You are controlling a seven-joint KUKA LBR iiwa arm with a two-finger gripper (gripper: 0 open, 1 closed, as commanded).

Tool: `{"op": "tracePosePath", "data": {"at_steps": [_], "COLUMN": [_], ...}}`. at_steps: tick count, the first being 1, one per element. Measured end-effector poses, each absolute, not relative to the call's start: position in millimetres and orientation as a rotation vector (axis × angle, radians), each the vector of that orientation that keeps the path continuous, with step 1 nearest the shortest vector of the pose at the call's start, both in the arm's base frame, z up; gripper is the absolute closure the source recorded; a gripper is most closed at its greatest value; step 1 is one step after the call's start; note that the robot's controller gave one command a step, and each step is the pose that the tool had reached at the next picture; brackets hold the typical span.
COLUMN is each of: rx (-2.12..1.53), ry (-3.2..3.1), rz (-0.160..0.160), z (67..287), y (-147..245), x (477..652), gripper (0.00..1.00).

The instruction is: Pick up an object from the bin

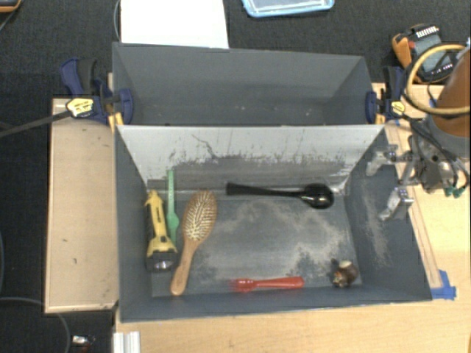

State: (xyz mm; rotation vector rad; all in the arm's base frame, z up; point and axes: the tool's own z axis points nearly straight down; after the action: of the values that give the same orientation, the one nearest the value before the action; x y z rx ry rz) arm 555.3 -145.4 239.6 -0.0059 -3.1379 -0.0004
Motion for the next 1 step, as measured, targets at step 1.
{"op": "tracePosePath", "data": {"at_steps": [1], "rx": [0.002], "ry": [-3.146], "rz": [0.002], "z": [244.1], "y": [-144.6], "x": [557.0], "gripper": [0.0]}}
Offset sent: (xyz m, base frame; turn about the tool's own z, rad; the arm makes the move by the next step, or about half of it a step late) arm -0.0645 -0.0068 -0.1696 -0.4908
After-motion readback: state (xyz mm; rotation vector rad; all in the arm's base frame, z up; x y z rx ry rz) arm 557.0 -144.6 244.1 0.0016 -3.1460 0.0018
